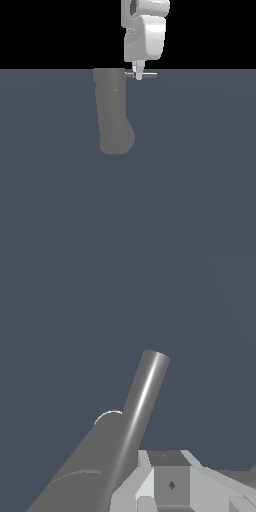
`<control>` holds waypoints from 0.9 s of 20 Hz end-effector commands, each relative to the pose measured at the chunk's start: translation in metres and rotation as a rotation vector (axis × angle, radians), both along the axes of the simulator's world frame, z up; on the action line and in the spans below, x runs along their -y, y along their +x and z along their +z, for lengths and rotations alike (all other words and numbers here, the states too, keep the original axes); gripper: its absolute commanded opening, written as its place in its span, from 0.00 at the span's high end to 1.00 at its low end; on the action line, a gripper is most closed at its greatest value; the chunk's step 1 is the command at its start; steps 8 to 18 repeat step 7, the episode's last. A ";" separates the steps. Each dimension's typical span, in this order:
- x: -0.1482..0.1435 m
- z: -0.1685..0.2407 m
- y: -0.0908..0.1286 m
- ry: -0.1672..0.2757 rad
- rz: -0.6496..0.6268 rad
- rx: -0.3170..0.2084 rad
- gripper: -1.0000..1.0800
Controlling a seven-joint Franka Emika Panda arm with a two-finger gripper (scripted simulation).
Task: Turn on the faucet by rotating a designated handle.
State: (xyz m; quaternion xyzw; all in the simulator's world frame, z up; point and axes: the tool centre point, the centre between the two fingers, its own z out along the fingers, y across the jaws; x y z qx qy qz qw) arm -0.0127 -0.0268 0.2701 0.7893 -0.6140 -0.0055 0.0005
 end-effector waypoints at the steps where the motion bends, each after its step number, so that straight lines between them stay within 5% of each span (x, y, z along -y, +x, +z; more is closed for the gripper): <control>1: 0.034 0.000 0.008 -0.006 -0.052 0.009 1.00; 18: 0.045 0.000 0.019 -0.006 -0.059 0.009 1.00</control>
